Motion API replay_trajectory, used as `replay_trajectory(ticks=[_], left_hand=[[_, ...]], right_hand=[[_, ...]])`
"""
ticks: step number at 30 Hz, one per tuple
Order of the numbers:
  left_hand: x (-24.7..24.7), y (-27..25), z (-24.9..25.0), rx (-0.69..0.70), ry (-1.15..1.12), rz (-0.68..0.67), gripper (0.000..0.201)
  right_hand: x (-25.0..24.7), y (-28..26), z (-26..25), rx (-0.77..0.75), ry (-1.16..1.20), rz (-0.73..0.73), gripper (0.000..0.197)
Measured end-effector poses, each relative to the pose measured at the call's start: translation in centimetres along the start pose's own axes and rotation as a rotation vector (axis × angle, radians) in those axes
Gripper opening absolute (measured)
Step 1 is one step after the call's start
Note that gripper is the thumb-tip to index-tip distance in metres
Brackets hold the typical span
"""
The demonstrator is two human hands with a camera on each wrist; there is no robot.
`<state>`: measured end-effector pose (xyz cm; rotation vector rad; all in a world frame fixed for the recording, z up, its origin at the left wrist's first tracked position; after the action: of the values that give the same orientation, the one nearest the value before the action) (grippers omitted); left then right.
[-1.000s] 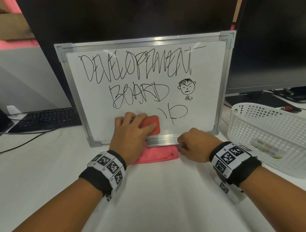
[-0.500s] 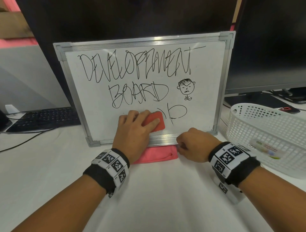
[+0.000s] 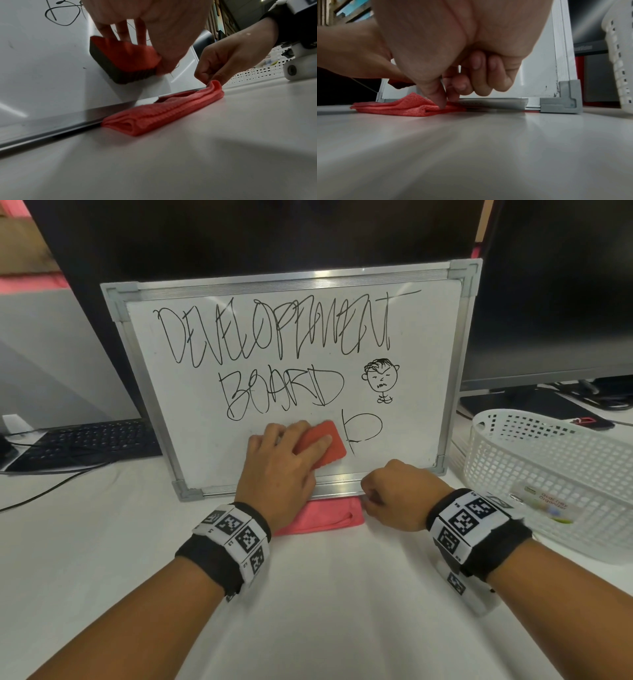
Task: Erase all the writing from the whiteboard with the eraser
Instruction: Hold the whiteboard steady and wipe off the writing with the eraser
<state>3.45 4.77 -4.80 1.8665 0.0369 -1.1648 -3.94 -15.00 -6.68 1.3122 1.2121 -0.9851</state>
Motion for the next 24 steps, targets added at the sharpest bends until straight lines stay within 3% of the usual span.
replay_trajectory(ticks=[3,8,13,17,21,24], left_hand=[[0.4,-0.2,0.4,0.058,-0.012,-0.035,0.053],[0.0,0.2,0.1,0.012,-0.018,0.0,0.054],[0.6,-0.2,0.5,0.121,-0.042,-0.049,0.054],[0.4,0.4,0.4,0.07,-0.03,-0.024,0.053],[0.8,0.1,1.1,0.146,-0.049,-0.076,0.051],[0.7,0.3,1.5,0.123,-0.021,-0.048,0.052]], right_hand=[[0.0,0.0,0.0,-0.007,0.0,-0.001,0.026],[-0.1,0.0,-0.2,-0.001,0.002,-0.002,0.028],[-0.2,0.1,-0.2,0.001,0.006,-0.01,0.034],[-0.2,0.1,-0.2,0.004,0.017,-0.007,0.032],[-0.2,0.1,-0.2,0.005,0.02,-0.014,0.034],[-0.2,0.1,-0.2,0.012,0.022,-0.016,0.035]])
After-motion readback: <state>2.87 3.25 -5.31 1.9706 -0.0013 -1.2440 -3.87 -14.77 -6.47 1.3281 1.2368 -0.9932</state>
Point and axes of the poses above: each hand's wrist, its own y-axis towards the middle knuckle, its own x-axis out of the palm, z = x × y, the point moved 2 cm from there along y, towards the middle knuckle, and after that the axes turned 8 degrees about z, right-handed, at the moved point
